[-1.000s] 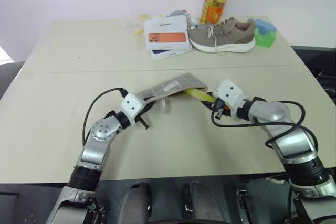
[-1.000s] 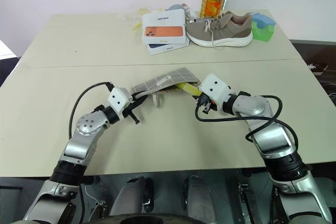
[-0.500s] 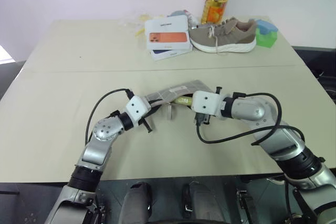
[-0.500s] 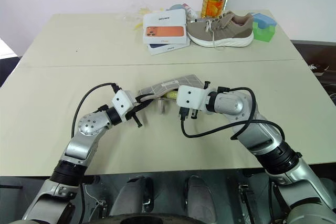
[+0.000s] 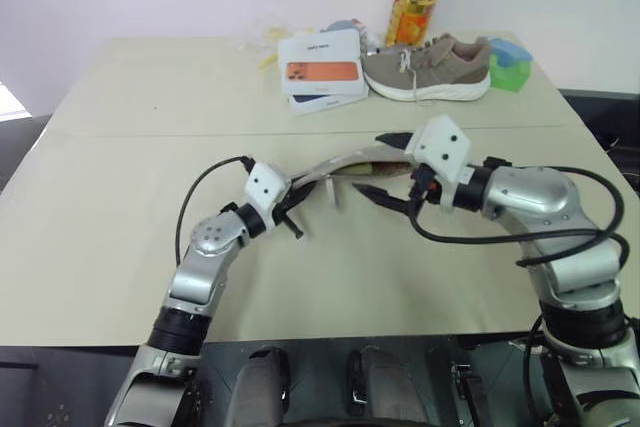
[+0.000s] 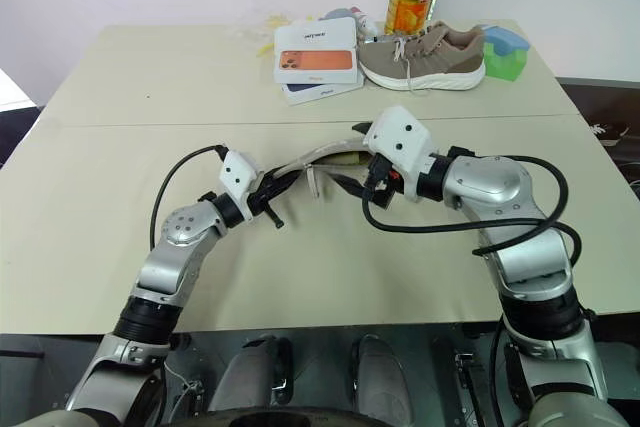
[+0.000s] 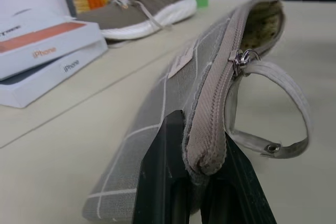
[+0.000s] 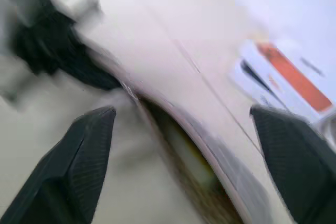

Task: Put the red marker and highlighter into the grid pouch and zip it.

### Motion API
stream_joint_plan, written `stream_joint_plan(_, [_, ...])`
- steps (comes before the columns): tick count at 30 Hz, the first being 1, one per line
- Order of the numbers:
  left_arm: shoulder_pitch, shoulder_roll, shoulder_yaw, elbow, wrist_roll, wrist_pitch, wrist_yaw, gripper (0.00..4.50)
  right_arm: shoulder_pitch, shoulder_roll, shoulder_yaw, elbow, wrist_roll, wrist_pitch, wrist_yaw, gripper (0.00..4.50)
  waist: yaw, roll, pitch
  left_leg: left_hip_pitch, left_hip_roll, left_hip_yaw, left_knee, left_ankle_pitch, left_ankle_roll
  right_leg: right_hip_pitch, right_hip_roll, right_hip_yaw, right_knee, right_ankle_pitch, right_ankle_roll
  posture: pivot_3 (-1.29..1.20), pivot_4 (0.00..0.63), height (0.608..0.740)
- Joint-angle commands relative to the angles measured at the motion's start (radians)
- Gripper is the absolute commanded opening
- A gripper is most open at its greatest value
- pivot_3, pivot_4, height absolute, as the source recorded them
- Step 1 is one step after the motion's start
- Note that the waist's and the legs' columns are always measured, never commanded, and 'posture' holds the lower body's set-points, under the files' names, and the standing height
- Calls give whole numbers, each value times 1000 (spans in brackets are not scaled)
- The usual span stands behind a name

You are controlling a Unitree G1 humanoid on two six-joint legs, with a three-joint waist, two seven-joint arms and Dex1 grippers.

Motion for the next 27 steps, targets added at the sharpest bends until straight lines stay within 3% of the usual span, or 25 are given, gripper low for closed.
stream_joint_plan(1, [-25,-22,2,-21,-6,4,25,0,32,124,30,-10,38,99,-141,4225,-4,0,0,0,0,0,0,0,0,0,0,0,0,0,0,0,150,724])
stream_joint_plan(7, [-31,-34,-6,-23,-4,6,34,0,10,312,53,85,25,156,-338,4225,-1,1,0,0,0,0,1,0,0,0,0,0,1,0,0,0,150,724])
stream_joint_plan(8, [-31,-33,-6,-23,-3,4,34,0,9,347,42,95,41,159,-360,3994,-1,1,0,0,0,0,1,0,0,0,0,0,1,0,0,0,150,724])
stream_joint_plan(10, [-31,-32,-8,-21,-1,2,34,0,11,367,51,97,54,159,-372,3454,0,1,0,0,0,0,1,0,0,0,0,0,1,0,0,0,150,724])
stream_joint_plan(17, [-28,-16,-10,-13,15,-17,38,0,16,330,65,84,52,158,-393,40,-1,1,0,0,0,0,1,0,0,0,0,0,0,0,0,0,150,724])
stream_joint_plan(27, [-11,62,-5,46,52,-115,-13,0,-66,-2,-101,152,17,92,-329,40,0,1,0,0,0,0,0,0,0,-1,0,0,0,0,0,0,150,724])
